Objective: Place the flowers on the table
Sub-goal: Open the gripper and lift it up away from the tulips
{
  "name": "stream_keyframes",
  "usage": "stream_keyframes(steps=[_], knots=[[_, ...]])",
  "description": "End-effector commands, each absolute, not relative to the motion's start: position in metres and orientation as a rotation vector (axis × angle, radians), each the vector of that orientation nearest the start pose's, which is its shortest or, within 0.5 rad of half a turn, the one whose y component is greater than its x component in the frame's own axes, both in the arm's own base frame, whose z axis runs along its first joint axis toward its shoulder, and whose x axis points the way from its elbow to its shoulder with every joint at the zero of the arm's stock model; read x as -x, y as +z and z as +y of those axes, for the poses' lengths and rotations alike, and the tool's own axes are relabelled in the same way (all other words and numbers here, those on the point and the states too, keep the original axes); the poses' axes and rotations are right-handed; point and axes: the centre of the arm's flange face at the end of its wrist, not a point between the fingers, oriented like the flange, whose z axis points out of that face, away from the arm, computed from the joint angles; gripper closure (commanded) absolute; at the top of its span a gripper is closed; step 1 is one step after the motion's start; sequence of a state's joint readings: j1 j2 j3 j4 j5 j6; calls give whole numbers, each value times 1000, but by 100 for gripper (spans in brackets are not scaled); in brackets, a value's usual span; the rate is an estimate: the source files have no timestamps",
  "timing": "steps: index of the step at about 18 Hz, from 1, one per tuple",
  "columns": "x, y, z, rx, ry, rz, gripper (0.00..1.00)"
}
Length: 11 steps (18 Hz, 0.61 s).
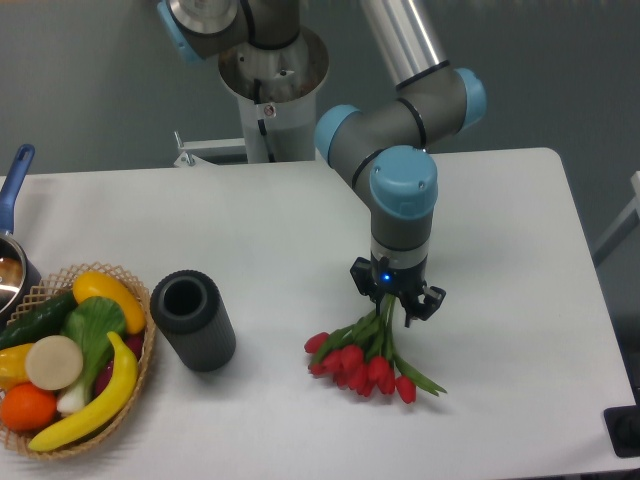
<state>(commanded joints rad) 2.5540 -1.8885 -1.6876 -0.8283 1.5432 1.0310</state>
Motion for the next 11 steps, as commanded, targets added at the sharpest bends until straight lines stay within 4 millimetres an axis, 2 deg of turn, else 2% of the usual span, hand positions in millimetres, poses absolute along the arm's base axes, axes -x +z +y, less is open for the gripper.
stream_keyframes(steps=[1, 3, 6, 9, 11], knots=[[446, 356, 446, 2913, 399, 30, 0], [458, 381, 429, 2884, 451, -47, 0], [470, 419, 392, 2891, 490, -50, 0], [476, 444, 356, 3010, 336, 245, 0], [483, 457, 333, 3037, 263, 352, 0]])
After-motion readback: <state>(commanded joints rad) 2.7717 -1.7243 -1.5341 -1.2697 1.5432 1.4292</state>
